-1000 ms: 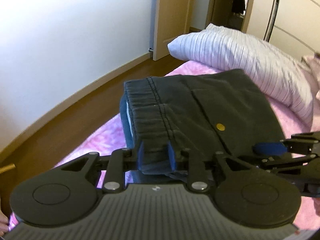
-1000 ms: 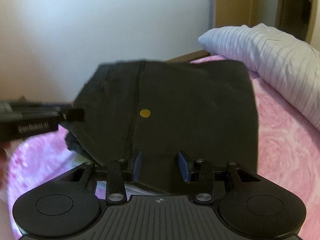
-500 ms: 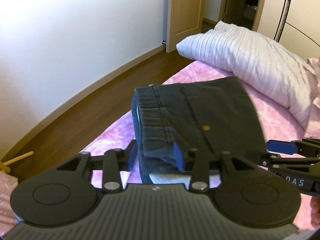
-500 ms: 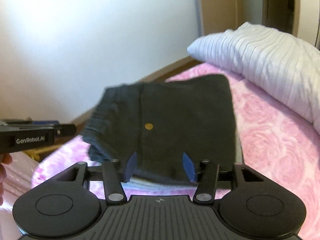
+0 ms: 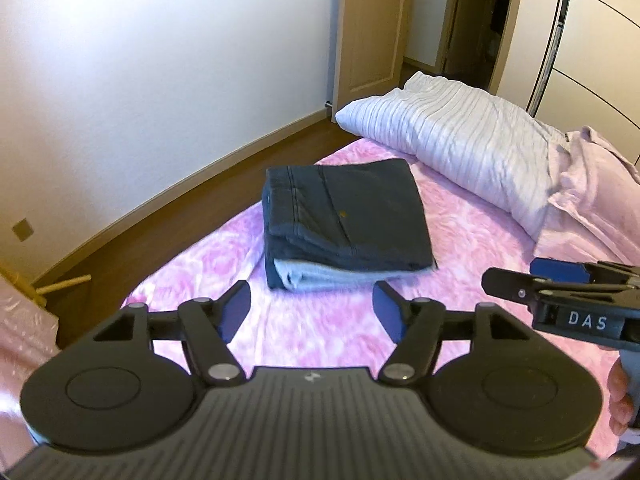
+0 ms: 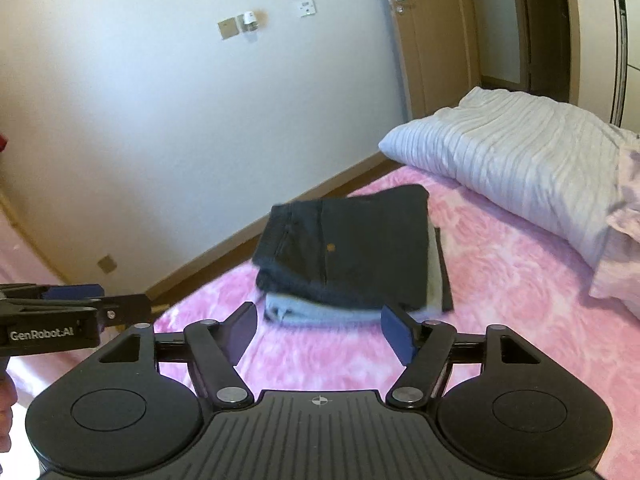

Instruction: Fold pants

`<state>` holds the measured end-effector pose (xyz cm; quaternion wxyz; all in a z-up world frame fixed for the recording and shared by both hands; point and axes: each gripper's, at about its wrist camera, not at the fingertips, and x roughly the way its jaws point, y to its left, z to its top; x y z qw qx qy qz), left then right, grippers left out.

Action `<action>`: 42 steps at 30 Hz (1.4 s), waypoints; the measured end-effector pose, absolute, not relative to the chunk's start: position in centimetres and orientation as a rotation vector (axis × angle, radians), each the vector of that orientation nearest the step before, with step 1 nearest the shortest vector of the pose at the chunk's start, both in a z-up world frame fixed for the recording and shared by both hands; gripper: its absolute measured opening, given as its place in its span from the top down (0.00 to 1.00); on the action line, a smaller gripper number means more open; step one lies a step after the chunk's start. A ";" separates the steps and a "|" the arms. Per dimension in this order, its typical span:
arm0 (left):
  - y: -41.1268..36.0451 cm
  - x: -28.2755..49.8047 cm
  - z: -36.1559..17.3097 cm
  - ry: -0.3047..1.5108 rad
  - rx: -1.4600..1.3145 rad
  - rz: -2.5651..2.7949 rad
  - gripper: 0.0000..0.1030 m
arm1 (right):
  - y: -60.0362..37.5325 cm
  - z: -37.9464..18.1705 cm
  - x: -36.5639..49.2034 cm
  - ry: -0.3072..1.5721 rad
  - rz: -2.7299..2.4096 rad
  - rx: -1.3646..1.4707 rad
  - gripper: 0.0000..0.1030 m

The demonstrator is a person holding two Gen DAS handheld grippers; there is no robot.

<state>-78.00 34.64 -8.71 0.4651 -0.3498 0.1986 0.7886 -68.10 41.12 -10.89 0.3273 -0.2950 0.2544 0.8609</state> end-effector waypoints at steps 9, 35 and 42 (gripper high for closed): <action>25.3 -70.5 -6.1 0.430 -0.878 1.957 0.37 | 32.4 -7.9 -61.0 0.660 2.263 -0.834 0.35; 18.6 -63.2 -5.1 0.405 -0.888 1.971 0.35 | 26.2 -6.3 -57.0 0.638 2.345 -0.879 0.35; 19.5 -63.5 -5.2 0.421 -0.888 1.965 0.35 | 27.0 -6.6 -57.3 0.644 2.353 -0.882 0.35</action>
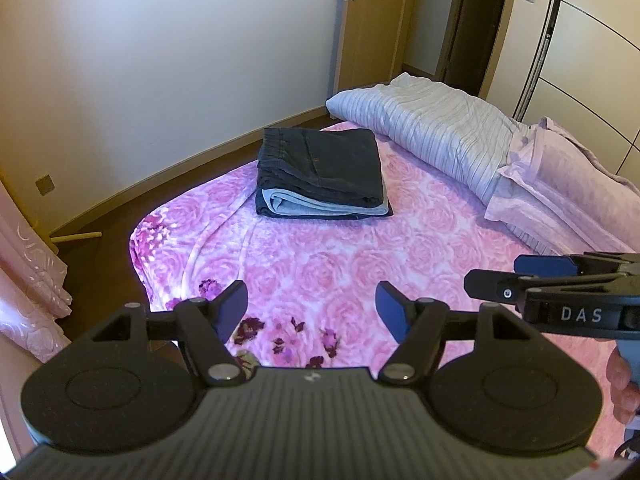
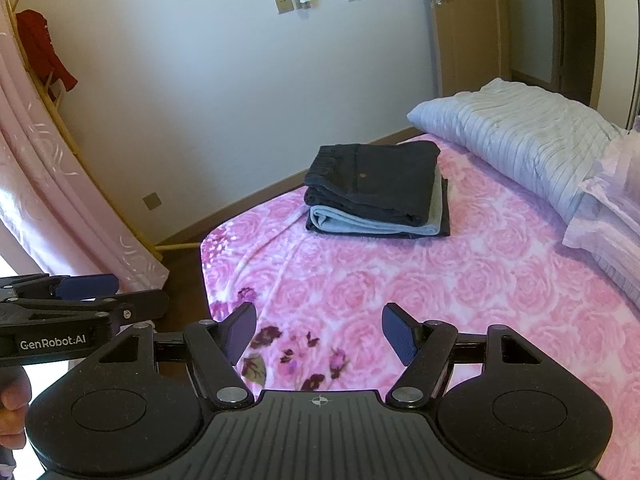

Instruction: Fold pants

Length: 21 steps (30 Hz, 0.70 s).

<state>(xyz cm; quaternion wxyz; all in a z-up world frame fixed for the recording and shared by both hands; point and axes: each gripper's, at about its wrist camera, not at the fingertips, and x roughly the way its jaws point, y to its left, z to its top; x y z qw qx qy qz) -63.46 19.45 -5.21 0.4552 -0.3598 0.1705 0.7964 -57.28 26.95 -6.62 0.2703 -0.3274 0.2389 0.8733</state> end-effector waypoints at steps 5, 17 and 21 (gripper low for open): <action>20.1 -63.8 -5.4 0.428 -0.891 1.958 0.34 | 27.3 -6.8 -57.4 0.648 2.350 -0.885 0.35; 21.0 -64.5 -6.0 0.433 -0.910 1.947 0.34 | 28.0 -7.2 -58.3 0.648 2.341 -0.903 0.35; 21.1 -64.6 -6.0 0.435 -0.910 1.948 0.34 | 28.1 -7.2 -58.4 0.649 2.338 -0.905 0.35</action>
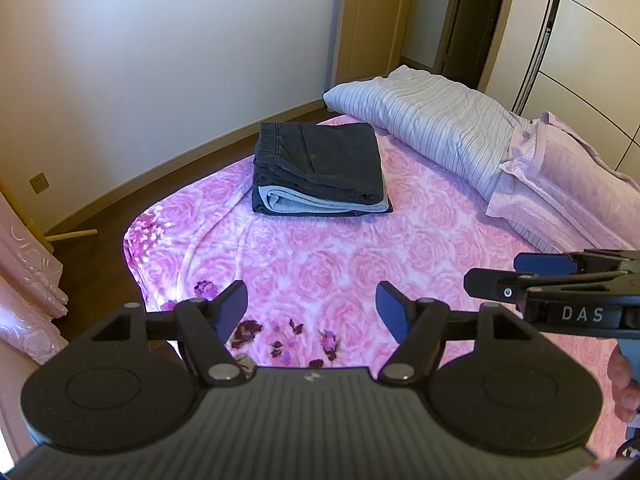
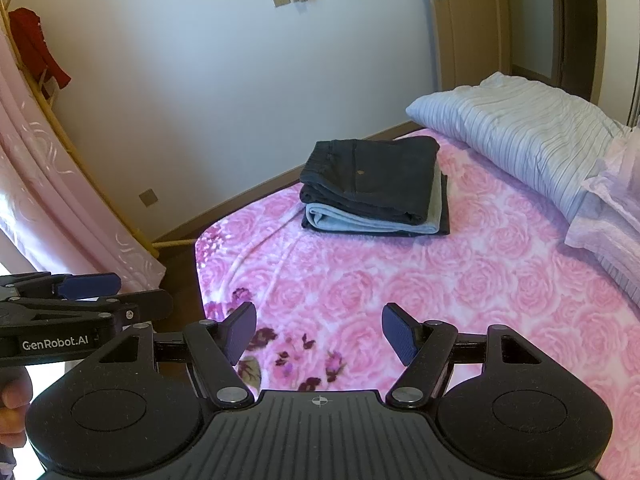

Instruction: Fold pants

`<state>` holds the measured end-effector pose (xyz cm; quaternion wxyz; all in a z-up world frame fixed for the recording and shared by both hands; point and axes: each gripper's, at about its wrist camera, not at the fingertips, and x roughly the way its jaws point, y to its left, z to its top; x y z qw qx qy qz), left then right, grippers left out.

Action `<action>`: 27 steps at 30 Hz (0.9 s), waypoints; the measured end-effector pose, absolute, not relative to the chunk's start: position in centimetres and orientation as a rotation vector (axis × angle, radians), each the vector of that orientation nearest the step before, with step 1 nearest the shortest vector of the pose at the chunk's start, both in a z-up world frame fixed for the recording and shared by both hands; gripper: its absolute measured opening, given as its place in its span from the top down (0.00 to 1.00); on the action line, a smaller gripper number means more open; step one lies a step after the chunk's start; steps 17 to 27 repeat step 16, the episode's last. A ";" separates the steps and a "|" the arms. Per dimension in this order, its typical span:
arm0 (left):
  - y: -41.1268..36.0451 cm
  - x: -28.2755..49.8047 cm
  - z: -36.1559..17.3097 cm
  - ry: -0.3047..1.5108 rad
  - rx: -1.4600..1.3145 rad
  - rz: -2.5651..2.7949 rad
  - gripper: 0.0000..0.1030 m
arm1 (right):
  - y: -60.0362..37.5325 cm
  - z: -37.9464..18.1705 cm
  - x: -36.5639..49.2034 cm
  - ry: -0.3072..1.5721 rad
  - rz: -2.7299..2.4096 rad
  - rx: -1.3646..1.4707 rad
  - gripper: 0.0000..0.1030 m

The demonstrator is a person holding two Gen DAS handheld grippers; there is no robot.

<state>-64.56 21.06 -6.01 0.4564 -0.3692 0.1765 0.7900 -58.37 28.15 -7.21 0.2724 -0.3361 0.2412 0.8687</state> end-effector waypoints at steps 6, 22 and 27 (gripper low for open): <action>21.4 -64.7 -6.1 0.438 -0.907 1.944 0.34 | 28.3 -7.3 -58.5 0.647 2.334 -0.905 0.35; 21.7 -64.5 -6.2 0.434 -0.887 1.947 0.34 | 28.3 -7.3 -58.2 0.638 2.332 -0.905 0.35; 21.7 -64.5 -6.2 0.434 -0.887 1.947 0.34 | 28.3 -7.3 -58.2 0.638 2.332 -0.905 0.35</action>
